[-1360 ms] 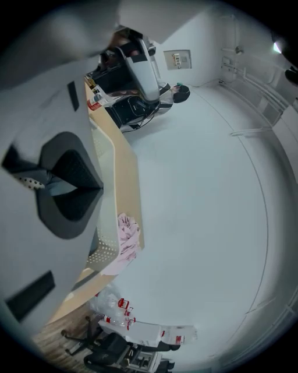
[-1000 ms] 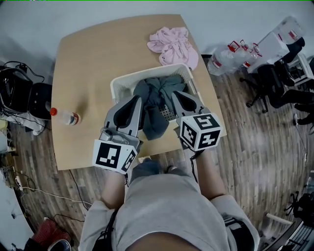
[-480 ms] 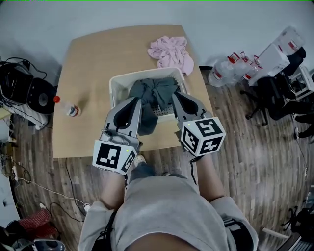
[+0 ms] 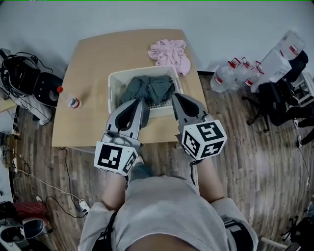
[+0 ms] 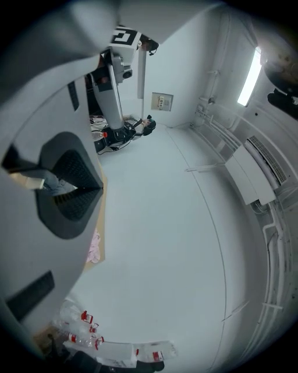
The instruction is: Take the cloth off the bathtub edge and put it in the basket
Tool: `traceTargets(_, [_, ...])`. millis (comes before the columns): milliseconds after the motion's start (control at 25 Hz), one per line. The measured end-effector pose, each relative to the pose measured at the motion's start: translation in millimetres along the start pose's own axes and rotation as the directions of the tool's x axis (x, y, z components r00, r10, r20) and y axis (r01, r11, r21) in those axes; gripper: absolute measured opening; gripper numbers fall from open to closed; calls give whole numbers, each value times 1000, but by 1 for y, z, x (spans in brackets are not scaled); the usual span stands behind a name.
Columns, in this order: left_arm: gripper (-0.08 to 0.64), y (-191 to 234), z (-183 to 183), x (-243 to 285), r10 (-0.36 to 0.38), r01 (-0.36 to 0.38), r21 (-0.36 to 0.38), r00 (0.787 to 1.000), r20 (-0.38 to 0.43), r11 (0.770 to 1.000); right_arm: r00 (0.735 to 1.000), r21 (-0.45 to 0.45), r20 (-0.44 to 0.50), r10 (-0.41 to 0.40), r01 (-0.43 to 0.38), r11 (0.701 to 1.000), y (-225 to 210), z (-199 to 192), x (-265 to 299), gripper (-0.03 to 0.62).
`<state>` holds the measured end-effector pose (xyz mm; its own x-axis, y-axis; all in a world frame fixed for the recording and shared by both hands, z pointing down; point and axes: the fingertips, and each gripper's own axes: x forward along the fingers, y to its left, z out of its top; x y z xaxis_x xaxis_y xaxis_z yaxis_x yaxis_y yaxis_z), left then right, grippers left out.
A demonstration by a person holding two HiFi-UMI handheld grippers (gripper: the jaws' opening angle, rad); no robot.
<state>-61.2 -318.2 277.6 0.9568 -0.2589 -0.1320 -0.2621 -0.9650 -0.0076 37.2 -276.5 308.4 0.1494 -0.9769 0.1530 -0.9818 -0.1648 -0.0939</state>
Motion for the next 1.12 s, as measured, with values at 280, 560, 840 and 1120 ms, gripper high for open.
traceTargets(280, [12, -24, 5, -13, 41, -41, 19, 999, 3, 999, 998, -35, 46, 49, -48, 998, 6, 5, -29, 9])
traceTargets(560, [12, -42, 6, -24, 80, -80, 33, 997, 5, 996, 993, -51, 69, 95, -91, 995, 11, 3, -53, 9])
traceTargets(840, [12, -55, 5, -30, 96, -96, 42, 995, -9, 995, 989, -53, 89, 120, -115, 992, 14, -1, -70, 9])
traceTargets(1120, [12, -63, 1, -33, 91, -90, 44, 996, -21, 995, 988, -45, 95, 126, -122, 992, 14, -7, -80, 9])
